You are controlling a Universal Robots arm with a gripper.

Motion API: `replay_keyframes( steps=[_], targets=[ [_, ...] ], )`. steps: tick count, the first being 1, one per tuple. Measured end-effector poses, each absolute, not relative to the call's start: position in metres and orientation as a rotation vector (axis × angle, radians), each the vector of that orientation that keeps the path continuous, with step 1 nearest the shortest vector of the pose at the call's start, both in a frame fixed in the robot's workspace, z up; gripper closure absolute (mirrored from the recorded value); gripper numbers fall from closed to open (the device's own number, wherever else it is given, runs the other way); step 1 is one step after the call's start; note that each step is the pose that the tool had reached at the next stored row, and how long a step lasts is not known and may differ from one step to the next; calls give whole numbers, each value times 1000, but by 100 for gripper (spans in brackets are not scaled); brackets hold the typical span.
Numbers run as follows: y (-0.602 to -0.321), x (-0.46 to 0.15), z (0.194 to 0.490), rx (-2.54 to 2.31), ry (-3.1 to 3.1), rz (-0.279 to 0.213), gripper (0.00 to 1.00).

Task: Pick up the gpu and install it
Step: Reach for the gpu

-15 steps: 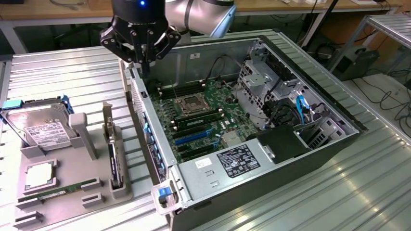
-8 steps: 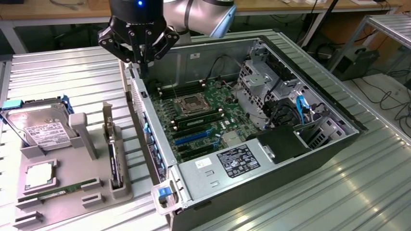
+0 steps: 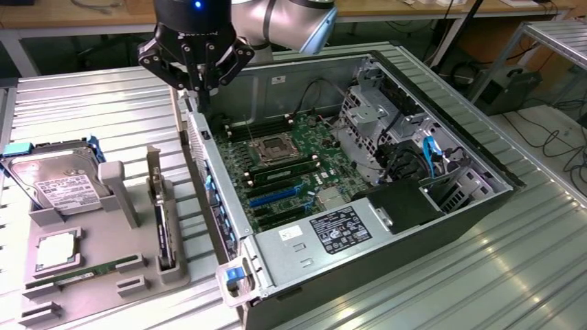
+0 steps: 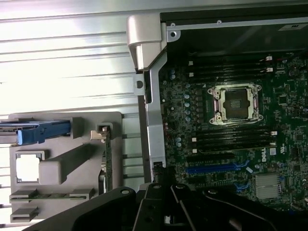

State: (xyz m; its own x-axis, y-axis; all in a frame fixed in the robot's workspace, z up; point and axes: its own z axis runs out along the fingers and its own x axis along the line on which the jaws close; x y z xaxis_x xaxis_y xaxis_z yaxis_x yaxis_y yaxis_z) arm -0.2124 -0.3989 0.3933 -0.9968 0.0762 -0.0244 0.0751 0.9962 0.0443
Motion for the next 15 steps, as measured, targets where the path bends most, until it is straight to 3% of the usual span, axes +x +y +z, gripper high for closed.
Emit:
replay_keyframes(
  steps=[15],
  targets=[
    [-399, -217, 393, 118, 3112, 68, 89]
  ],
)
